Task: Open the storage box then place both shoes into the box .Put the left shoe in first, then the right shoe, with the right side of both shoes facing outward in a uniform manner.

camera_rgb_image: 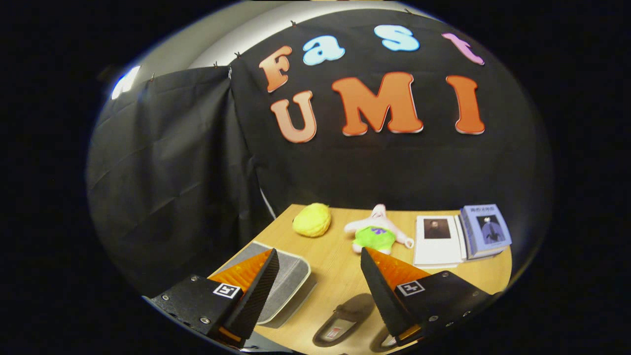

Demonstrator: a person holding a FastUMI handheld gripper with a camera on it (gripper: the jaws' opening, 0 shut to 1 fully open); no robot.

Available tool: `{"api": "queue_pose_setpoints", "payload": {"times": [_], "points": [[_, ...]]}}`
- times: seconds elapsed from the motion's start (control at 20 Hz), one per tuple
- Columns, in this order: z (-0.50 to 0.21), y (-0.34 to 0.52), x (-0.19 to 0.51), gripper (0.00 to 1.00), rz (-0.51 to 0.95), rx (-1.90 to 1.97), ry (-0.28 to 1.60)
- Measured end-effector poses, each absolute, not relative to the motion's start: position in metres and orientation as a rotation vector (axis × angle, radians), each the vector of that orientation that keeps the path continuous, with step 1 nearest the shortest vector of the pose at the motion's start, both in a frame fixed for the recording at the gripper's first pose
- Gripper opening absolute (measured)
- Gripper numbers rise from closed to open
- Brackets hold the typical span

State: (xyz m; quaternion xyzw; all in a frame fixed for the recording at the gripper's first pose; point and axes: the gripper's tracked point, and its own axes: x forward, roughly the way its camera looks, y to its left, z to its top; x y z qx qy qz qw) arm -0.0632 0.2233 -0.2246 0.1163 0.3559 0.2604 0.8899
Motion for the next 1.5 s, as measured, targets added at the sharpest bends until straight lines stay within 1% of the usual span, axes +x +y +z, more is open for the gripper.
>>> {"api": "queue_pose_setpoints", "payload": {"times": [0.3, 0.7, 0.85, 1.15, 1.4, 1.5], "points": [[-0.278, 0.275, -0.102, 0.98, 0.662, 0.37, 0.97], [-0.349, 0.326, -0.141, 0.97, 0.749, 0.501, 1.214], [-0.373, 0.341, -0.154, 0.98, 0.745, 0.53, 1.298], [-0.38, 0.365, -0.163, 0.98, 0.788, 0.703, 1.35], [-0.384, 0.378, -0.169, 0.98, 0.784, 0.876, 1.413], [-0.38, 0.374, -0.168, 0.92, 0.768, 0.867, 1.409]]}}
